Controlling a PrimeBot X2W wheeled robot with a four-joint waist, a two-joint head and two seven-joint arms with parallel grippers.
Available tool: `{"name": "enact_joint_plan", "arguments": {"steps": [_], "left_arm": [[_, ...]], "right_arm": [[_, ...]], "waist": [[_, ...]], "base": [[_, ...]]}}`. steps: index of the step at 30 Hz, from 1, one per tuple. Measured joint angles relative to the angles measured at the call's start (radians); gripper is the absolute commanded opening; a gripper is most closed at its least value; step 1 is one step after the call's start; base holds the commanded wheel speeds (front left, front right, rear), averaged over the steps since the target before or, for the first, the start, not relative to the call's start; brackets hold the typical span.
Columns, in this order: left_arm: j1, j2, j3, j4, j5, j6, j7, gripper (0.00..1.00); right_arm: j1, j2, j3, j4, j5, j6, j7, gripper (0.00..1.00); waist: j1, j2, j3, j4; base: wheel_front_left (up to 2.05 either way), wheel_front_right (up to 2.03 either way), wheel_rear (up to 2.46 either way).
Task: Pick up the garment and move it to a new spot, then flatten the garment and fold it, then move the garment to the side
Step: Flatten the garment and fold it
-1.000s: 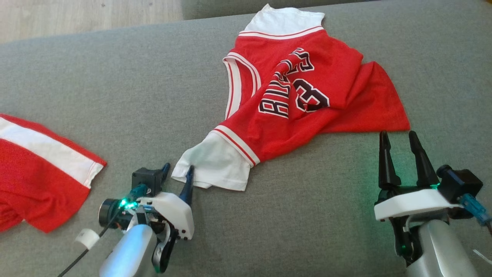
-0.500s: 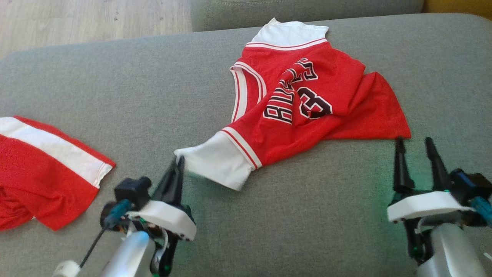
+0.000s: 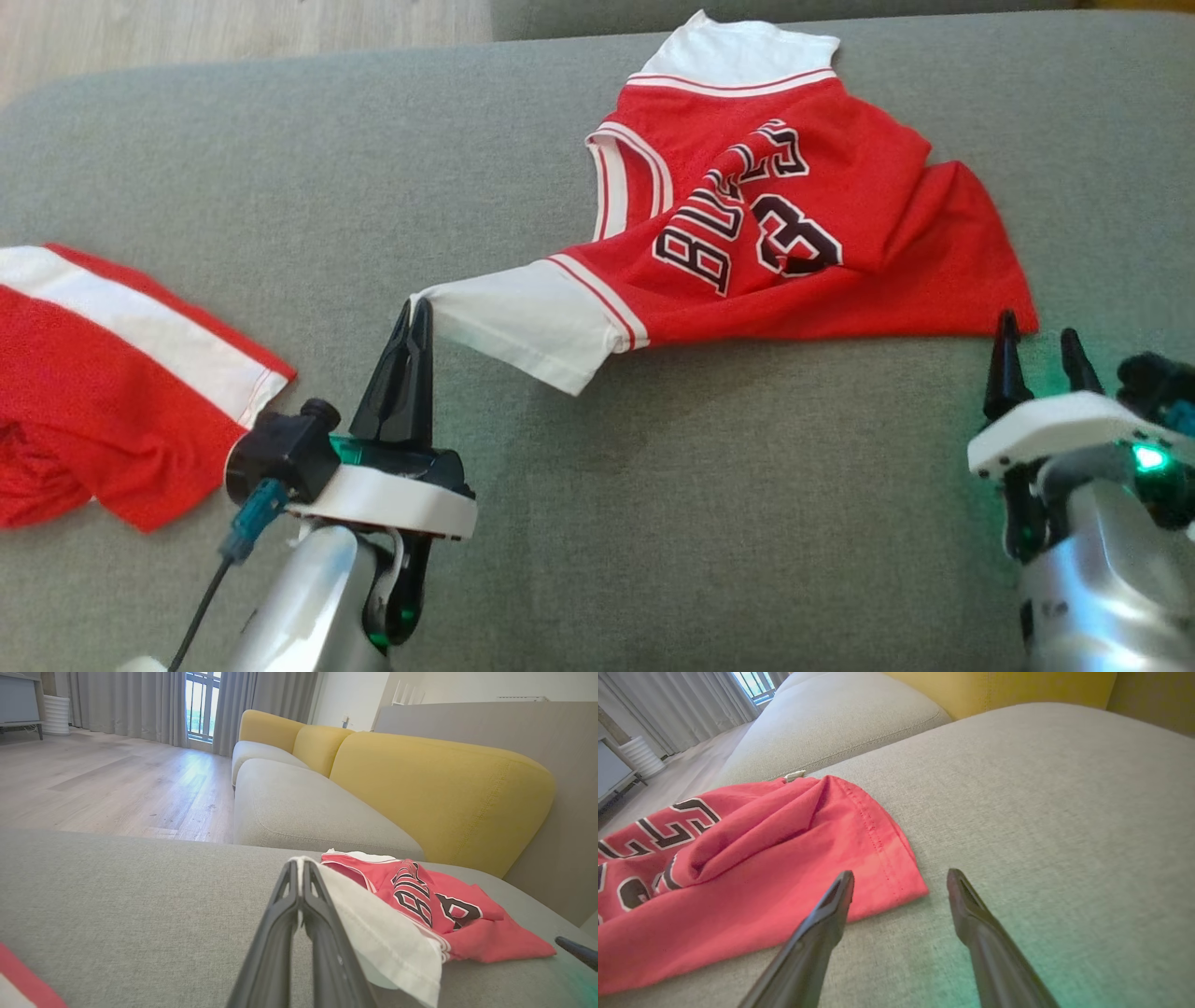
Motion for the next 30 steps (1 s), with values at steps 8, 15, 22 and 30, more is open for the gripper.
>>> {"name": "enact_joint_plan", "arguments": {"steps": [8, 15, 22, 30], "left_arm": [[0.0, -0.014, 0.007, -0.012, 0.019, -0.018, 0.0, 0.0], [0.0, -0.023, 0.019, -0.013, 0.038, -0.034, 0.0, 0.0], [0.003, -0.023, 0.057, -0.006, 0.051, -0.037, 0.0, 0.0], [0.001, -0.004, 0.15, -0.058, 0.064, -0.024, -0.002, 0.0]], "right_arm": [[-0.169, -0.002, -0.077, 0.277, -0.003, 0.0, -0.015, 1.0], [-0.279, -0.016, -0.099, 0.451, -0.043, 0.0, -0.074, 0.0], [-0.295, -0.011, -0.067, 0.467, -0.07, 0.0, -0.091, 0.0], [-0.237, -0.009, 0.135, 0.058, -0.057, 0.0, -0.094, 0.0]], "waist": [[0.0, 0.0, 0.023, 0.022], [0.0, 0.0, 0.022, 0.022], [0.0, 0.0, 0.005, -0.009], [-0.0001, 0.0, -0.056, -0.06]], "base": [[0.0, 0.0, 0.0], [0.0, 0.0, 0.0], [0.0, 0.0, 0.0], [0.0, 0.0, 0.0]]}}
